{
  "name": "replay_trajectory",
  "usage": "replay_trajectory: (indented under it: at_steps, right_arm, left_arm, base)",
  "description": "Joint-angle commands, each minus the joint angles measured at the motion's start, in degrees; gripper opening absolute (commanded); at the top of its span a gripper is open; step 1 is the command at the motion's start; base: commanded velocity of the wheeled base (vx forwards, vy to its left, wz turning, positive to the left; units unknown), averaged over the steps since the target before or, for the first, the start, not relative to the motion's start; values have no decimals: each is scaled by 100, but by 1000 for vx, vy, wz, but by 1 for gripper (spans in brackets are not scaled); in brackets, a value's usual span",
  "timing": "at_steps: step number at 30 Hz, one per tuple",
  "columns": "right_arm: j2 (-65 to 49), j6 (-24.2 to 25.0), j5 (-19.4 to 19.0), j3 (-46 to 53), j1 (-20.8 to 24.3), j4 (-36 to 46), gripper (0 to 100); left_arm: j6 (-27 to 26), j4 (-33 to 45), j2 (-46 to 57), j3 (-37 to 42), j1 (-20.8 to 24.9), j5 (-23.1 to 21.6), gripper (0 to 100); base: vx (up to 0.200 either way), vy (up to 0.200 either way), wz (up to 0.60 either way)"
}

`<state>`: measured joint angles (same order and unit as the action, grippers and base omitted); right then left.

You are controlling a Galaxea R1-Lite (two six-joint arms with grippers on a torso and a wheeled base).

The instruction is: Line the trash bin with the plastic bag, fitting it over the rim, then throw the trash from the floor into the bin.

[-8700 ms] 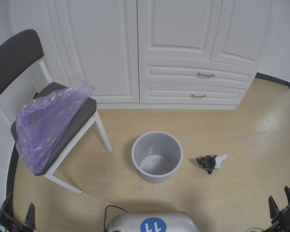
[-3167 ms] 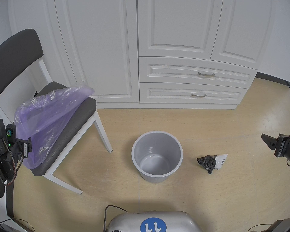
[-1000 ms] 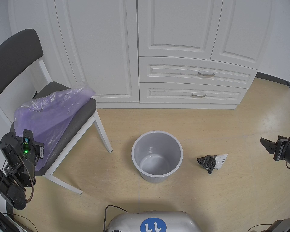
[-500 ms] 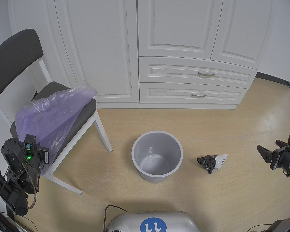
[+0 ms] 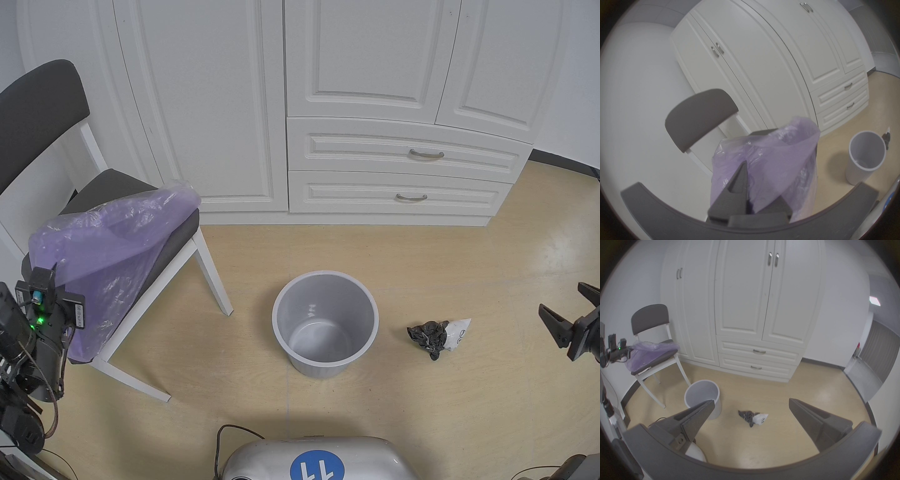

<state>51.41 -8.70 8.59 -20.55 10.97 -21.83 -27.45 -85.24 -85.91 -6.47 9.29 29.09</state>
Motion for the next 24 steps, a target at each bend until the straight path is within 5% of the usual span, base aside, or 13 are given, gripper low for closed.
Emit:
replay_trajectory:
  at_steps: [1, 9, 17, 24]
  right_arm:
    - [-1344, -404, 19, -467, 151, 628, 100]
    - [-1335, -307, 37, -617, 1, 891, 100]
    - [-1924, -175, 2, -836, 19, 1568, 100]
    - [-1212, -114, -51, -1504, 388, 2008, 100]
  left_arm:
    - [-199, 614, 1516, -152, 214, -26, 0]
    - [601, 930, 1401, 322, 1084, -43, 0]
    - [706, 710, 1006, -152, 1567, -35, 0]
    - [935, 701, 698, -1401, 2305, -61, 0]
  base:
    - [0, 0, 0]
    - [0, 0, 0]
    - [0, 0, 0]
    - [0, 0, 0]
